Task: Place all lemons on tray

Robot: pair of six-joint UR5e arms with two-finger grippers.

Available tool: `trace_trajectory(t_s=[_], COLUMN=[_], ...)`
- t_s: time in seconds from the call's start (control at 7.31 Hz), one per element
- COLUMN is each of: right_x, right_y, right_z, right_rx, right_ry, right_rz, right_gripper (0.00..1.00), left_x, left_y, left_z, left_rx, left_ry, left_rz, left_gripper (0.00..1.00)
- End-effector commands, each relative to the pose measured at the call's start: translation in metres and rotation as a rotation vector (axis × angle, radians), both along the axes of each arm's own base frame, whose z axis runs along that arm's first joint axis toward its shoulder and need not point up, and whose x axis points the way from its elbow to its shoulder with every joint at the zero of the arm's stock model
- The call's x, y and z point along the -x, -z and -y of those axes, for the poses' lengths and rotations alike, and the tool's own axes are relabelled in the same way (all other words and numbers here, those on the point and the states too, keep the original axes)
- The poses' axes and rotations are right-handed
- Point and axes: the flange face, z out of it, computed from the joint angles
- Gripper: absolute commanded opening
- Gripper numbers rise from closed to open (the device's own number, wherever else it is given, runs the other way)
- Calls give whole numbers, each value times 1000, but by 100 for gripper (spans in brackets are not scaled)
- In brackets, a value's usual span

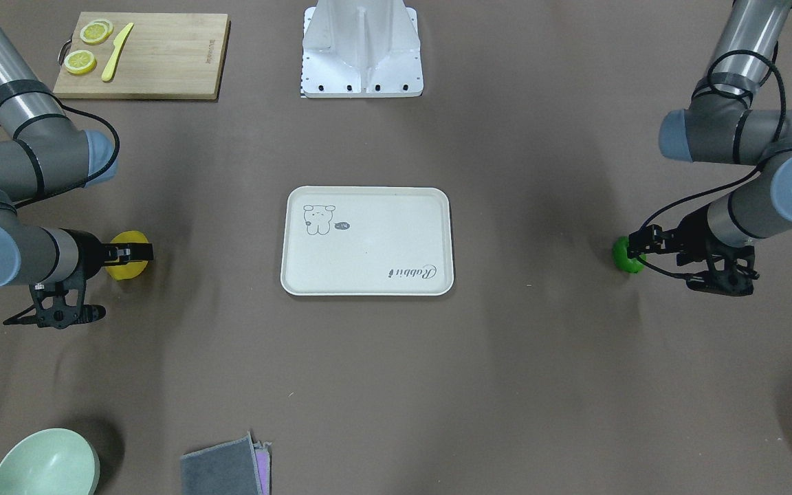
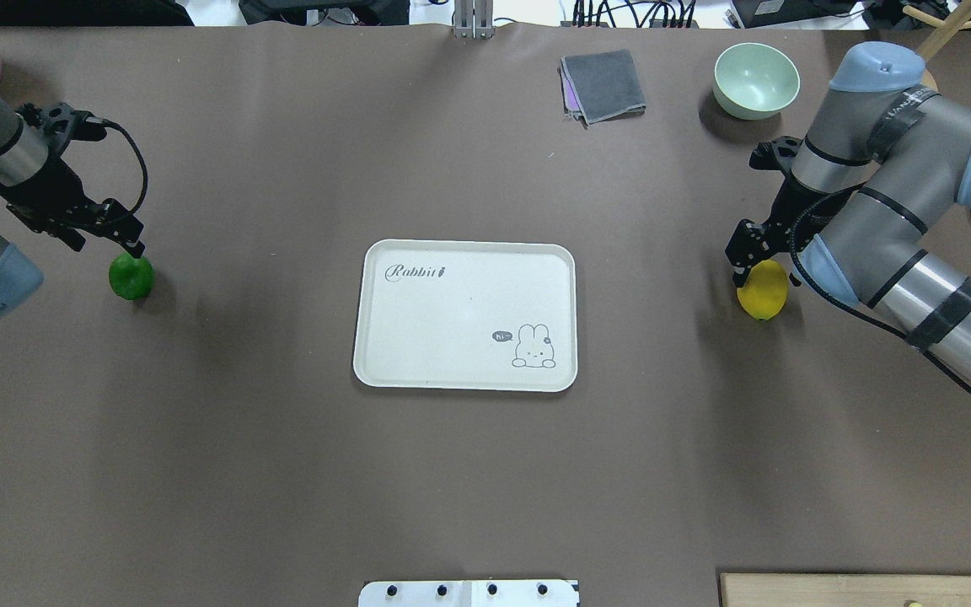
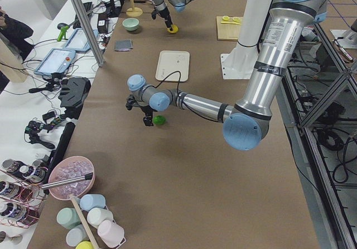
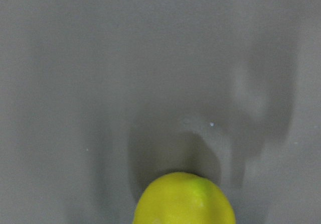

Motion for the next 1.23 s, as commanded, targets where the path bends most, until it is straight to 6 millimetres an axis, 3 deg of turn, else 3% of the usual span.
trace_trajectory(t_s=[0.0, 0.14, 0.41, 0.68, 0.96, 1.09], right_x=[1, 1, 9, 21, 55, 74], right_y=[1, 7, 76, 128, 163, 175], right_z=[0, 3, 27, 36, 33, 32], right_rx=[-4, -12, -66, 53, 18, -43], right_ry=[5, 4, -24, -104, -44, -18], right_rz=[6, 13, 74, 113, 196, 248], right_gripper=[26, 19, 19, 21, 21, 21], left_x=[-19, -19, -22, -21, -23, -23], left_y=[1, -2, -9, -15, -23, -24], left_z=[-5, -5, -6, -9, -13, -13], left_rx=[3, 8, 18, 35, 80, 81], left_ry=[-28, -28, -33, -39, -60, -62], left_rz=[-1, 2, 9, 7, -24, -25], left_gripper=[98, 98, 98, 98, 97, 65])
